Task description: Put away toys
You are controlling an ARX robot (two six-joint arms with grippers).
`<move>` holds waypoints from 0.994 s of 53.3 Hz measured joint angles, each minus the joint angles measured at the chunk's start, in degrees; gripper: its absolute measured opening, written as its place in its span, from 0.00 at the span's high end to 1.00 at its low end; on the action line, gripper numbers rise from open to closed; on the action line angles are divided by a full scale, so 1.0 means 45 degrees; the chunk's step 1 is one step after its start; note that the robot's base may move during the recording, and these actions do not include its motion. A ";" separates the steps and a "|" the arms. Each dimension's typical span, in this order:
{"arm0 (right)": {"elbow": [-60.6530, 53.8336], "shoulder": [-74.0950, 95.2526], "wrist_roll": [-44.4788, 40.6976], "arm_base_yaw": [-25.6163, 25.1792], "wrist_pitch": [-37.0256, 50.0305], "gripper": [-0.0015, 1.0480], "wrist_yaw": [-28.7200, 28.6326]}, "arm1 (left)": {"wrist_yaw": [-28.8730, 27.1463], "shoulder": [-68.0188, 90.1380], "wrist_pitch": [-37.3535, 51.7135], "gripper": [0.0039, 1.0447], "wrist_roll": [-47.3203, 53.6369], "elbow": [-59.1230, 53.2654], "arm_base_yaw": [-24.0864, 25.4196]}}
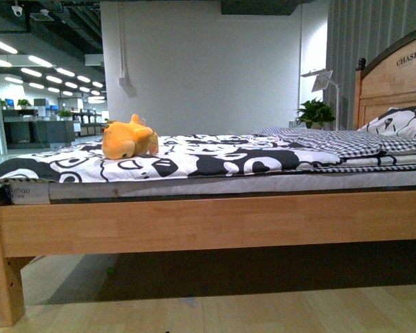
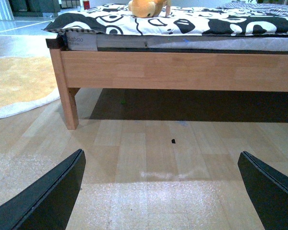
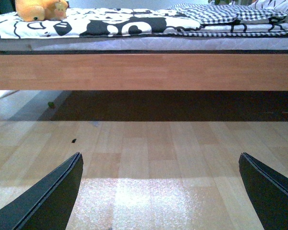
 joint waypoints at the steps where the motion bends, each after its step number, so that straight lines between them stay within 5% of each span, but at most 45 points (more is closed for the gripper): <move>1: 0.0000 0.0000 0.0000 -0.0005 0.0000 0.06 0.0000 | 0.0000 0.0000 0.0000 0.06 0.0000 0.0000 0.0000; 53: 0.0000 0.0000 0.0000 -0.0005 0.0000 0.06 0.0000 | 0.0005 0.0000 0.0000 0.06 0.0000 0.0000 0.0000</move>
